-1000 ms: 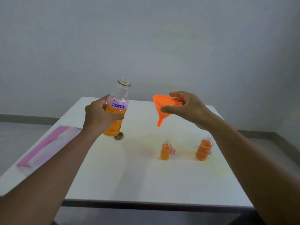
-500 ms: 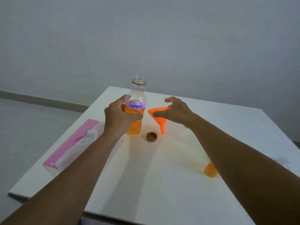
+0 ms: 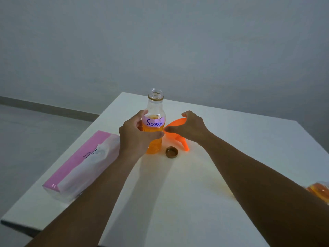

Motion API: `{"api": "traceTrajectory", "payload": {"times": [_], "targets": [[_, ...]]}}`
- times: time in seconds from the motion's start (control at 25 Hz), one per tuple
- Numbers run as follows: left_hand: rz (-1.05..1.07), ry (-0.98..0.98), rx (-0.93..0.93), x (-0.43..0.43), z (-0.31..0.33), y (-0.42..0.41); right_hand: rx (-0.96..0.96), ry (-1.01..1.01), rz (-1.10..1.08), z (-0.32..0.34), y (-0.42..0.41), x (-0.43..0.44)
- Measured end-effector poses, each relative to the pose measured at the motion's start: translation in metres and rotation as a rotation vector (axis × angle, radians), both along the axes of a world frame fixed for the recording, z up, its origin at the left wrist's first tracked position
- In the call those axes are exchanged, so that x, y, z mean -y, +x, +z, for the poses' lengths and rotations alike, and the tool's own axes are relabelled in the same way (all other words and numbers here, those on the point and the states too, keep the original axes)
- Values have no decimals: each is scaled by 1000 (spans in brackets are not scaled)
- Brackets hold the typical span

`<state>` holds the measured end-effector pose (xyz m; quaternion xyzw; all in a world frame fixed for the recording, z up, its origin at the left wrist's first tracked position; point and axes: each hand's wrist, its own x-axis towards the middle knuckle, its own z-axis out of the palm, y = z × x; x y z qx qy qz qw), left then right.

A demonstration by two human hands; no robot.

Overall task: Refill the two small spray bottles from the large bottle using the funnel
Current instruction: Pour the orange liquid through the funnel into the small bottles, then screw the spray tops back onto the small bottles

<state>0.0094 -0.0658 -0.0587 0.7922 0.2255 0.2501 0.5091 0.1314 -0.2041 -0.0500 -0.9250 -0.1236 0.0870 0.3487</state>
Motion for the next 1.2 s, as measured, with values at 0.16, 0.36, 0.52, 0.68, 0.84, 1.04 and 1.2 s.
{"api": "traceTrajectory", "payload": {"times": [0.16, 0.36, 0.52, 0.68, 0.84, 1.04, 1.2], "targets": [[-23, -5, -10, -4, -6, -1, -6, -58, 12, 3, -3, 3], [-101, 12, -162, -5, -3, -12, -55, -79, 96, 23, -18, 25], [163, 41, -163, 25, -9, -41, 93, 70, 24, 55, -46, 68], [-12, 112, 1, 79, -25, -76, 292, 192, -162, 67, -78, 148], [-396, 140, -84, 137, -33, -81, 300, 76, -231, 38, -107, 214], [-555, 121, -217, 201, -45, -64, 198, -93, -161, -3, -112, 246], [-546, 24, -131, 225, -43, -49, 63, -99, -113, -14, -104, 243]]}}
